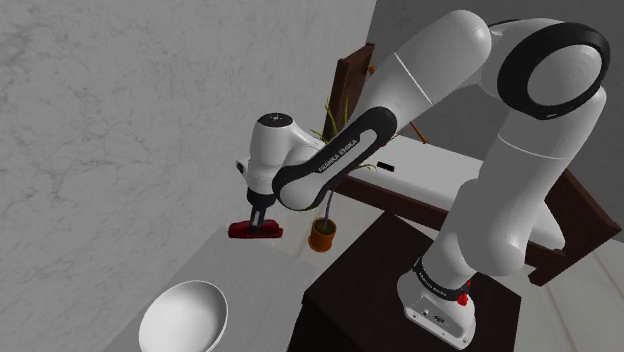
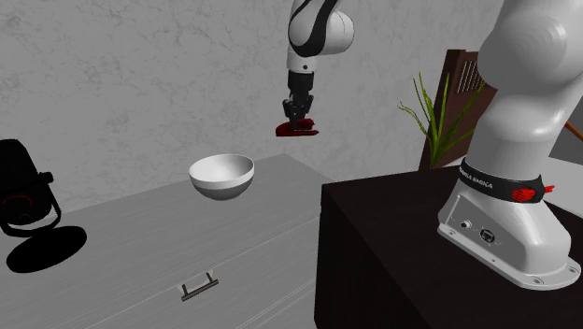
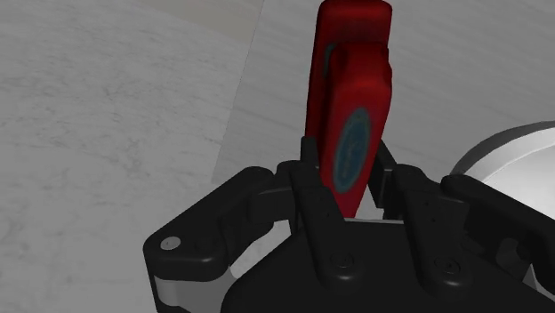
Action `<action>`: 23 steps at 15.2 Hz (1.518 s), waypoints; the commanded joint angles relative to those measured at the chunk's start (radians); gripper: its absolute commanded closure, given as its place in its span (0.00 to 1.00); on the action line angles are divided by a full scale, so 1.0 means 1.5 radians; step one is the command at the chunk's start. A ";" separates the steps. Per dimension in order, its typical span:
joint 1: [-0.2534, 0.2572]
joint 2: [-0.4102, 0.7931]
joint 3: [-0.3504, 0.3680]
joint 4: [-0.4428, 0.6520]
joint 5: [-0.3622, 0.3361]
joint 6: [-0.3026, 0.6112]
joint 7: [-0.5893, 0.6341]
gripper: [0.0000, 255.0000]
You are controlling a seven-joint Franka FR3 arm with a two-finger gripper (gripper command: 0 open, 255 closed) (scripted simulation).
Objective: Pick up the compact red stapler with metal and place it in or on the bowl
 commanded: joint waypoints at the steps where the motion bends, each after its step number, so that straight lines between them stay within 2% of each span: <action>1: 0.010 -0.002 0.006 0.009 -0.003 -0.011 0.018 1.00; 10: 0.111 0.077 0.041 0.125 -0.067 -0.055 0.201 1.00; 18: 0.209 0.177 0.052 0.279 -0.118 -0.120 0.331 1.00; 19: 0.219 0.188 0.052 0.297 -0.122 -0.127 0.342 1.00; 23: 0.224 0.212 0.045 0.293 -0.135 -0.100 0.351 1.00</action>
